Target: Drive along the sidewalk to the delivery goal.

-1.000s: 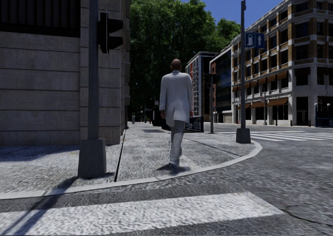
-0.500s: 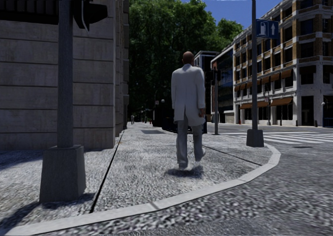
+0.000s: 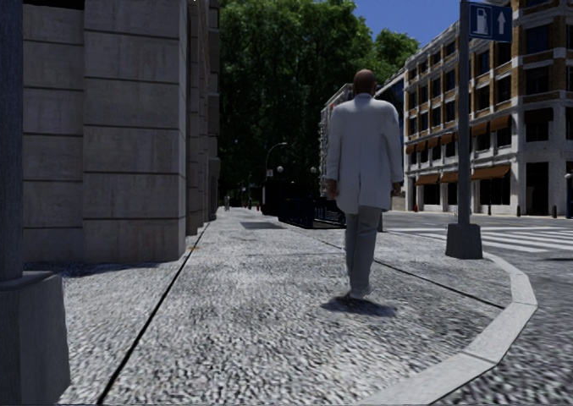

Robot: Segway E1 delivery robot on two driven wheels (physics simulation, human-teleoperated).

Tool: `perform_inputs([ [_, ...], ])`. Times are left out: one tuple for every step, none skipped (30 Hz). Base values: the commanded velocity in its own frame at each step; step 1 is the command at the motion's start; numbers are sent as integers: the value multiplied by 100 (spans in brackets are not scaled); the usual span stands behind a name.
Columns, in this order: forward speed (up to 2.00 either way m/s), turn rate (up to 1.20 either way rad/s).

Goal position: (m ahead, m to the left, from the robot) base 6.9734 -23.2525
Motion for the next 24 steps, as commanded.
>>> perform_inputs([
  [148, 0],
  [144, 0],
  [144, 0],
  [143, 0],
  [141, 0],
  [139, 0],
  [139, 0],
  [139, 0],
  [139, 0],
  [139, 0],
  [139, 0],
  [139, 0],
  [139, 0],
  [139, 0],
  [139, 0],
  [139, 0],
  [139, 0],
  [139, 0],
  [139, 0],
  [139, 0],
  [139, 0],
  [139, 0],
  [139, 0],
  [139, 0],
])
